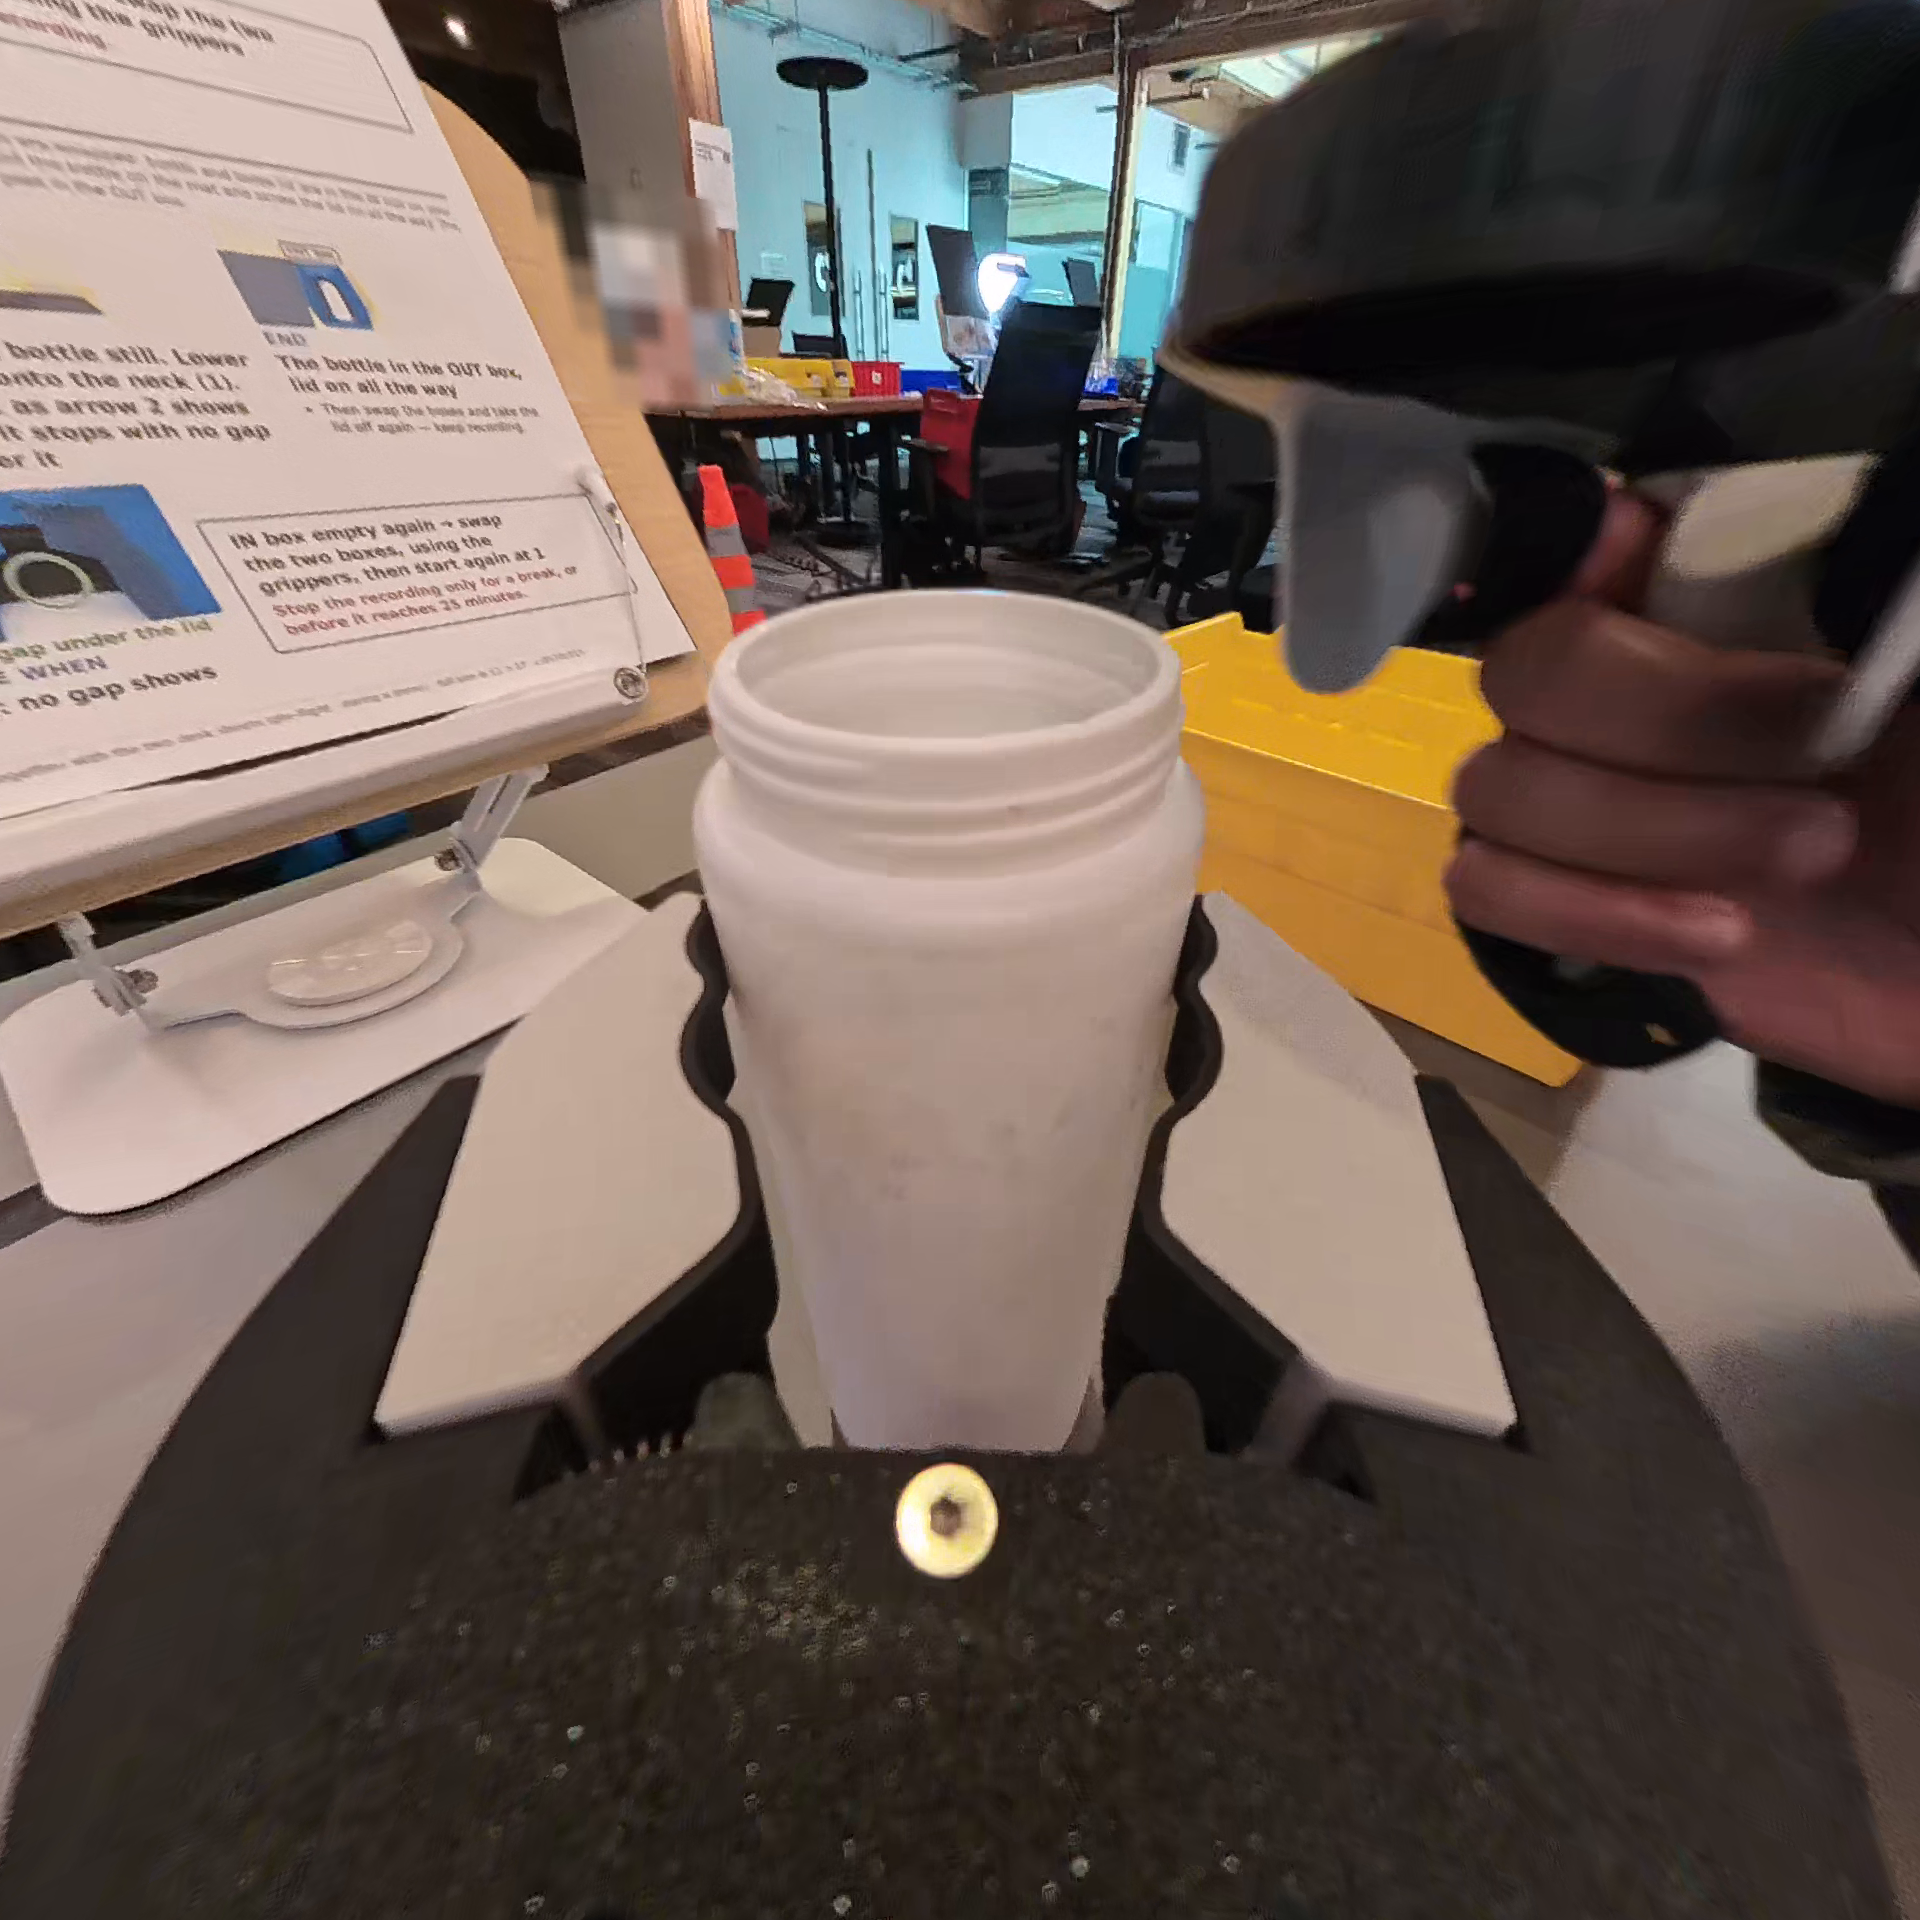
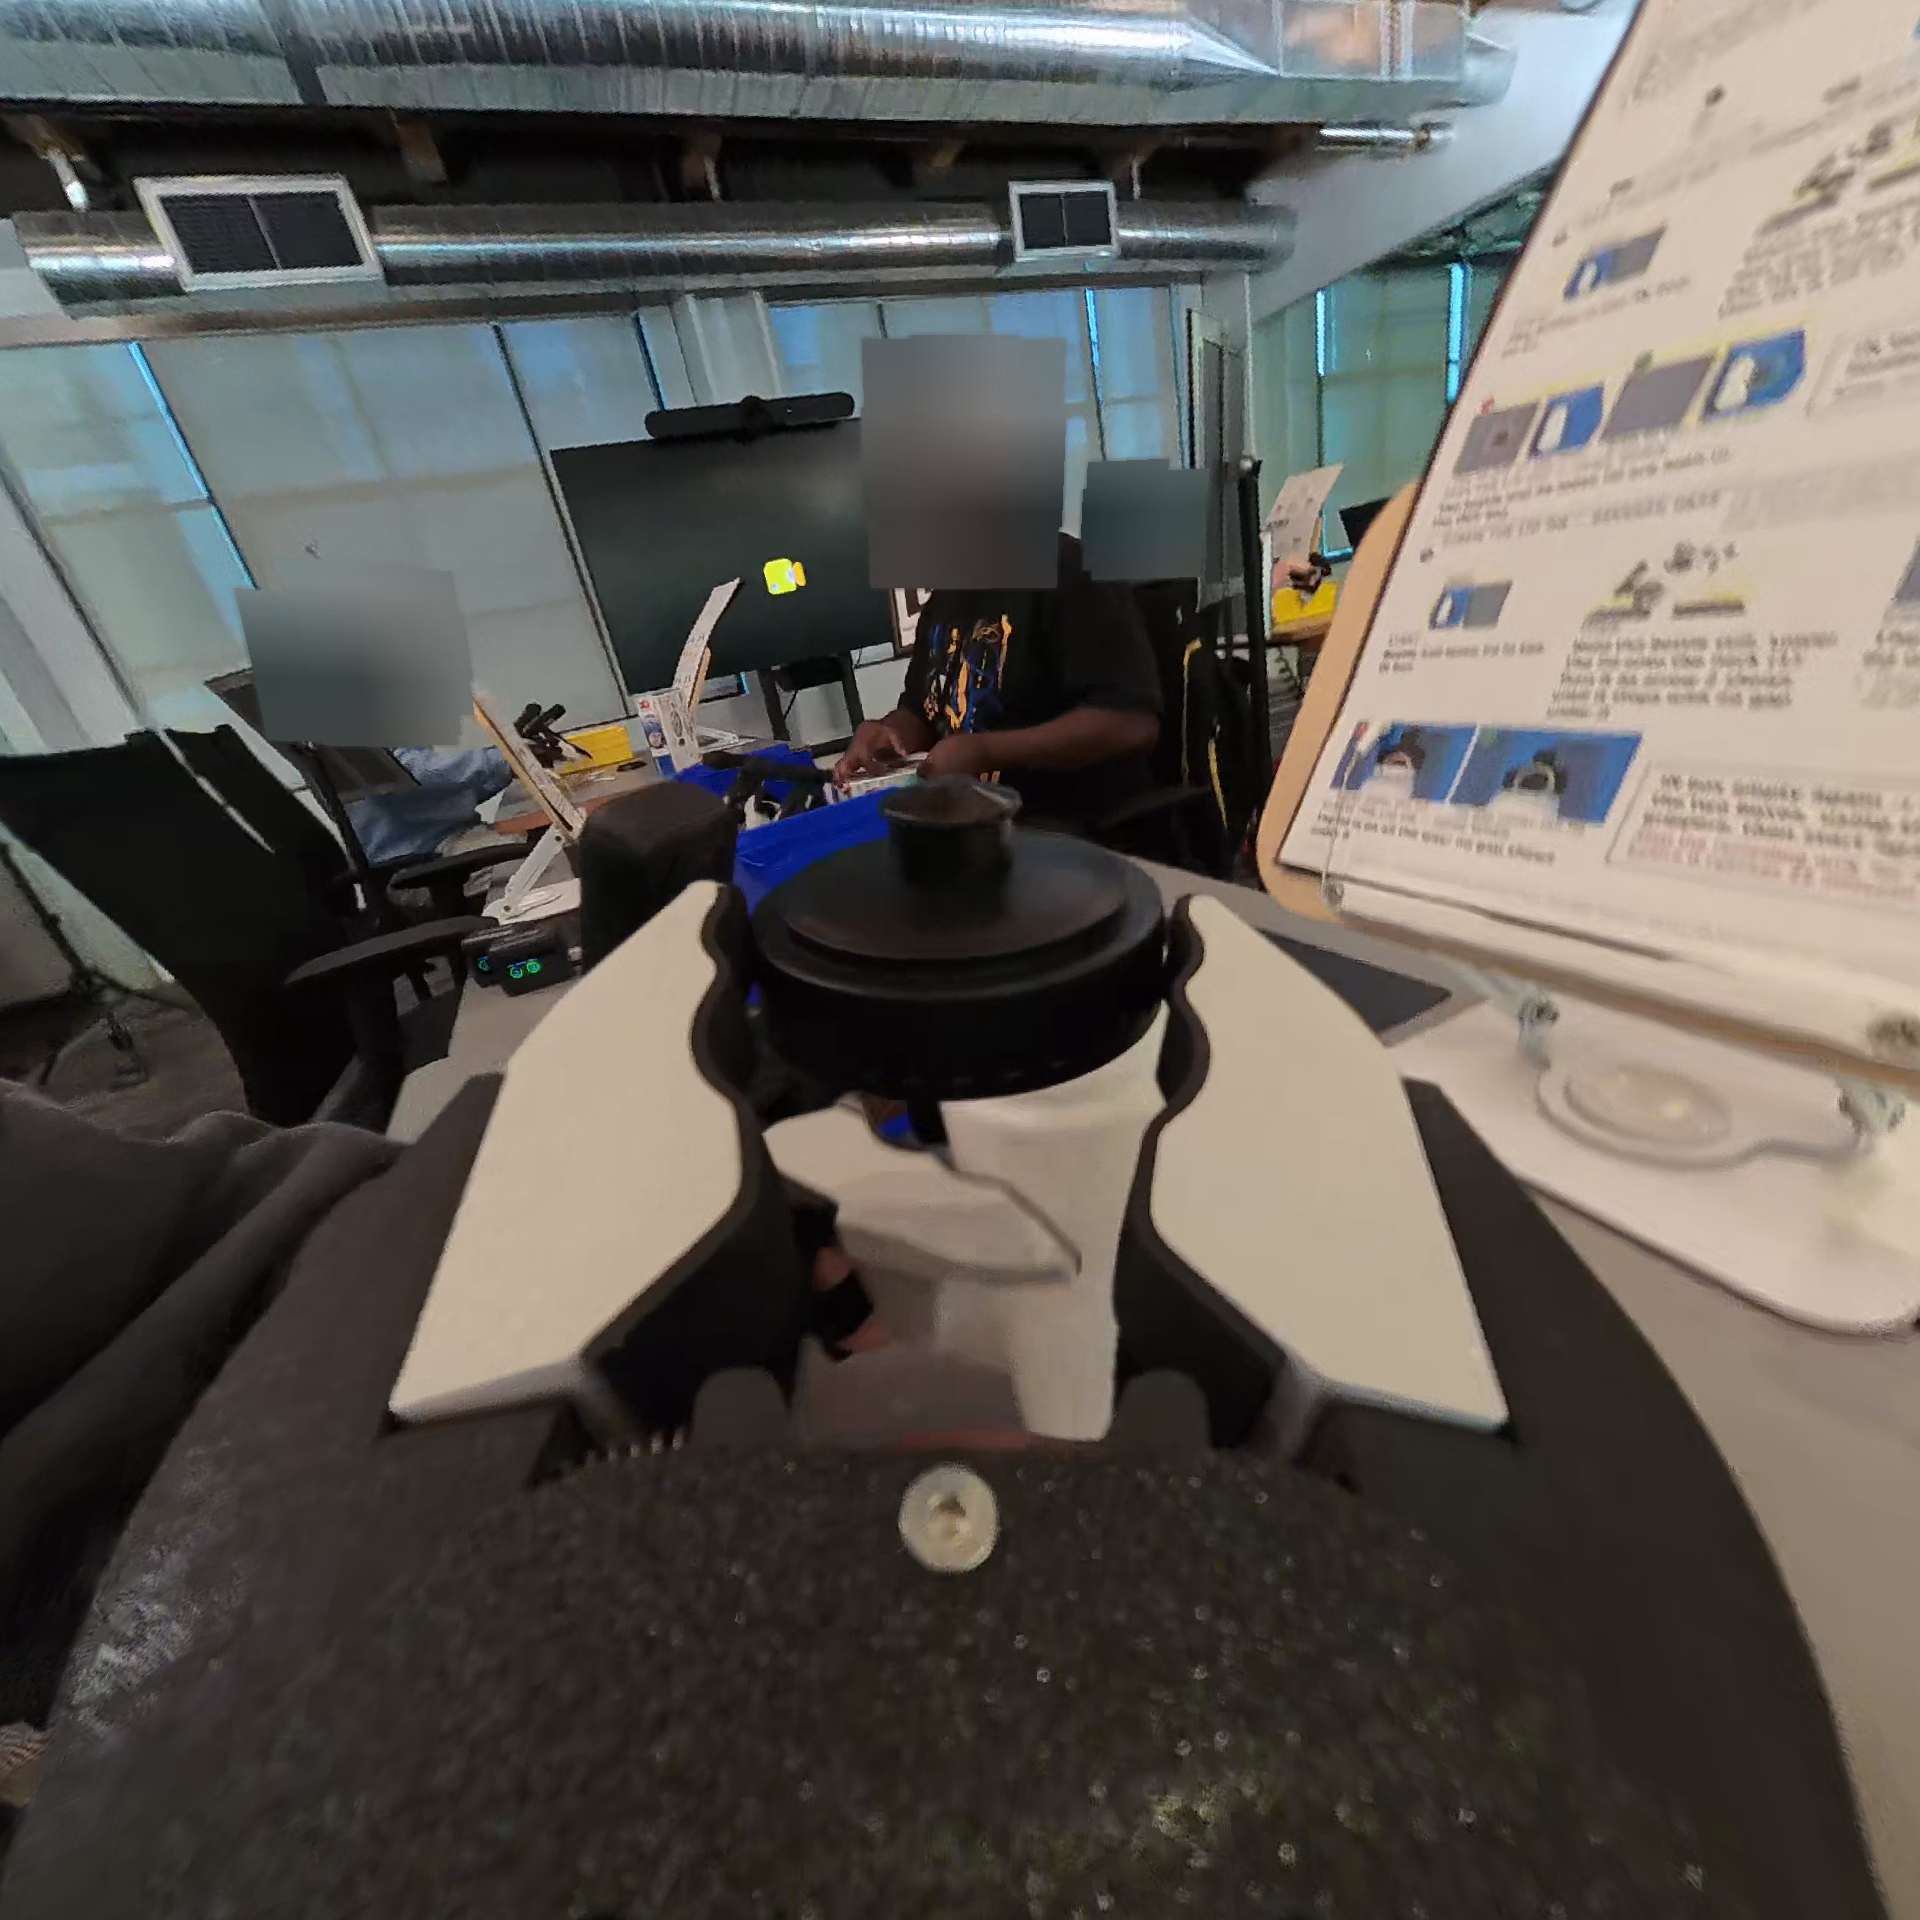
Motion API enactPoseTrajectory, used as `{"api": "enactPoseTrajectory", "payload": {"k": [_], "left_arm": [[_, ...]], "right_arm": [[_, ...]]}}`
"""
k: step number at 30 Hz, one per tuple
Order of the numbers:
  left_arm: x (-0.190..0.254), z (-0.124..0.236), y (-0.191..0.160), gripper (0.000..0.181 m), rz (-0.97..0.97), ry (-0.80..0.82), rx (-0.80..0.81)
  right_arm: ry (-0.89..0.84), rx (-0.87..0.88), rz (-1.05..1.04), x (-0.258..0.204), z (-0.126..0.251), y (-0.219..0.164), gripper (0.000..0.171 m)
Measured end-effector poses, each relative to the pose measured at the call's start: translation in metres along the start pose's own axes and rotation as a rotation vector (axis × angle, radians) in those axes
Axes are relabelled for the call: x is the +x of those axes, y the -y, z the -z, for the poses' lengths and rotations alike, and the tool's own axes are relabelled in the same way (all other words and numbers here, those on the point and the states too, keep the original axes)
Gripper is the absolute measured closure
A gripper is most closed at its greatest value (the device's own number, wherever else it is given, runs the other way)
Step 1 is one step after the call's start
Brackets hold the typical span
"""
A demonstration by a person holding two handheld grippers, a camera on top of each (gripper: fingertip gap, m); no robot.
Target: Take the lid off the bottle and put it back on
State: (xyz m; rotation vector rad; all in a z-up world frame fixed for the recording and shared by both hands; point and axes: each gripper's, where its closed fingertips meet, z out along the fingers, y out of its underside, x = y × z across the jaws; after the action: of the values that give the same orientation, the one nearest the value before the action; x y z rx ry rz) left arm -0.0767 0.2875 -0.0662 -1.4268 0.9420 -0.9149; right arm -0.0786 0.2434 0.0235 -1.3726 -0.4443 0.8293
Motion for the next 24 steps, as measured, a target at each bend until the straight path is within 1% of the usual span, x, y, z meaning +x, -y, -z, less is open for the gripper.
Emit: {"api": "enactPoseTrajectory", "payload": {"k": [3,6,12,16,20,24], "left_arm": [[0.002,0.005,0.001,0.099,0.002,-0.033,0.029],[0.0,0.006,0.0,0.098,0.013,-0.044,0.011],[0.003,0.004,0.0,0.098,0.003,-0.069,-0.007],[0.005,0.004,-0.001,0.098,-0.008,-0.081,-0.014],[0.005,0.003,-0.001,0.098,-0.005,-0.084,-0.015],[0.006,0.003,-0.001,0.098,-0.006,-0.082,-0.016]], "right_arm": [[0.062,-0.04,0.035,0.007,-0.027,-0.003,0.095],[0.082,-0.094,0.029,0.018,-0.039,-0.016,0.095],[0.122,-0.149,0.001,0.022,-0.045,-0.031,0.095],[0.128,-0.208,0.037,0.019,-0.047,-0.042,0.096],[0.117,-0.241,0.04,0.02,-0.049,-0.048,0.095],[0.062,-0.296,0.089,0.021,-0.047,-0.051,0.095]]}}
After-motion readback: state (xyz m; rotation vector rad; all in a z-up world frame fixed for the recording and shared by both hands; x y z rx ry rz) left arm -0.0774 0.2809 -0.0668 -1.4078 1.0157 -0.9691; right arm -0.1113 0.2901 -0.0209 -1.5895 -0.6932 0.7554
